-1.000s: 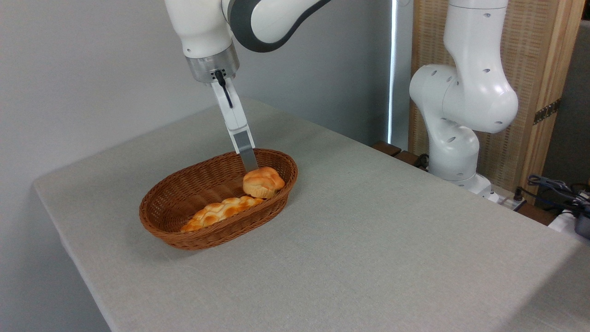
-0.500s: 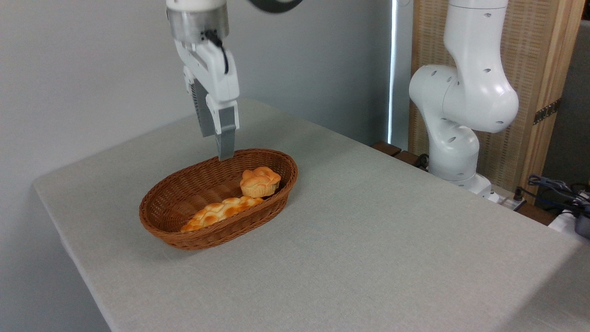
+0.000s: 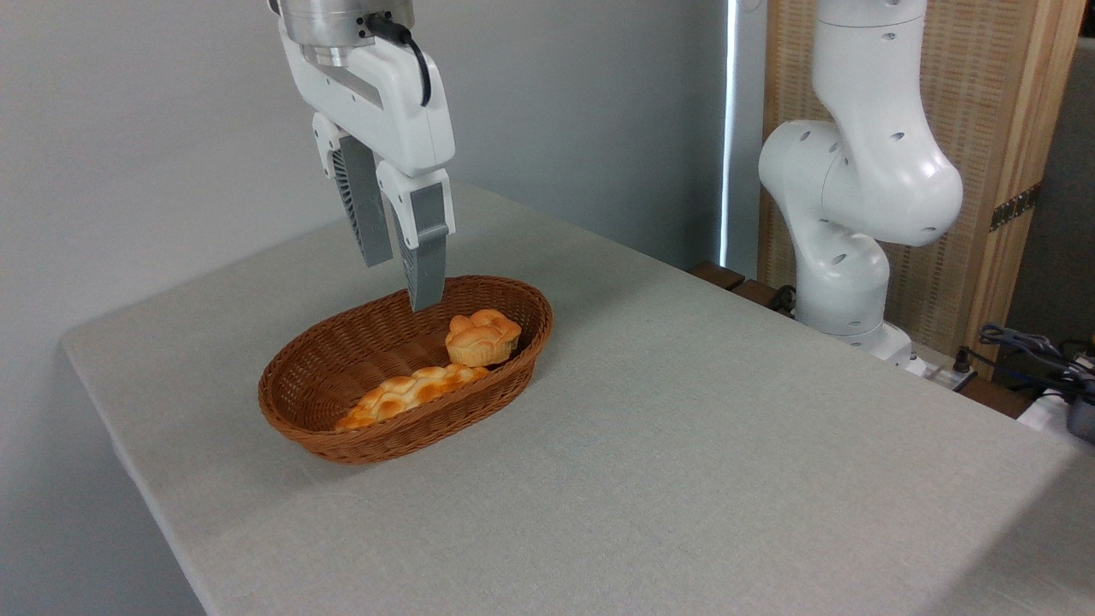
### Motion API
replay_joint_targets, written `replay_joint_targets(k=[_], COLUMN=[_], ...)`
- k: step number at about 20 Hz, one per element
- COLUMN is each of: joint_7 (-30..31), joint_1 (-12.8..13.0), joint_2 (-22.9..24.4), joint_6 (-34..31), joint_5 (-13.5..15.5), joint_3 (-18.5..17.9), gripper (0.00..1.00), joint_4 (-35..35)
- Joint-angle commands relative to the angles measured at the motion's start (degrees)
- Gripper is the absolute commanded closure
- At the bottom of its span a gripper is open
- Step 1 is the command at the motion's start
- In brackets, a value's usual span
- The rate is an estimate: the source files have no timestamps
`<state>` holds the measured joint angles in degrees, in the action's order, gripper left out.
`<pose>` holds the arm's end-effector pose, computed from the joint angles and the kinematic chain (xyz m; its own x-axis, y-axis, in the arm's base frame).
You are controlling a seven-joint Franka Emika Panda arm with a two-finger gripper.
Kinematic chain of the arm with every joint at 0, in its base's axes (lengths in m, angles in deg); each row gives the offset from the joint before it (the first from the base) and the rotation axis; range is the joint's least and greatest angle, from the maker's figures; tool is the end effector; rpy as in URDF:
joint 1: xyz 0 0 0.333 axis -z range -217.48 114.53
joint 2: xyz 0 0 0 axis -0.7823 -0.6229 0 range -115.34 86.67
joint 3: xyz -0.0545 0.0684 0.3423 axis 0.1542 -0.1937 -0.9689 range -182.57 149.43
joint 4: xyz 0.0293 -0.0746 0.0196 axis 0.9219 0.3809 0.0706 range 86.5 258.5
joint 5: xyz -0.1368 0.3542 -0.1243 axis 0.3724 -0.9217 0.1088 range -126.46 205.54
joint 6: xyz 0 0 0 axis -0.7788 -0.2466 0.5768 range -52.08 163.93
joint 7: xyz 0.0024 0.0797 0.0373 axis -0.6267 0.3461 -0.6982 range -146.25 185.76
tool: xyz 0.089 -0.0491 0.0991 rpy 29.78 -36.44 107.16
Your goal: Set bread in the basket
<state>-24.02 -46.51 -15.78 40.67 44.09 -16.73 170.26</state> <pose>0.5725 -0.0592 0.6345 0.6606 -0.7457 0.0868 -0.7498 -0.6611 0.0267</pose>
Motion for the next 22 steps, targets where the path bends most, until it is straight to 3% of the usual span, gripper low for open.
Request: replay_joint_targets(k=[1, 6, 9, 14, 22], joint_7=[1.1, 1.1, 1.1, 0.7, 1.1], joint_1=[0.8, 0.7, 0.7, 0.7, 0.7], joint_2=[-0.4, 0.5, 0.5, 0.5, 0.4], joint_6=[-1.8, -2.1, -2.2, -3.9, -3.6], joint_5=[-0.8, -0.8, -2.9, -3.8, -3.7], joint_3=[-1.5, -2.4, -2.9, -2.9, -2.9], gripper=[0.0, 0.0, 0.0, 0.0, 0.0], joint_4=[-1.6, -0.5, -0.5, -0.5, -0.6])
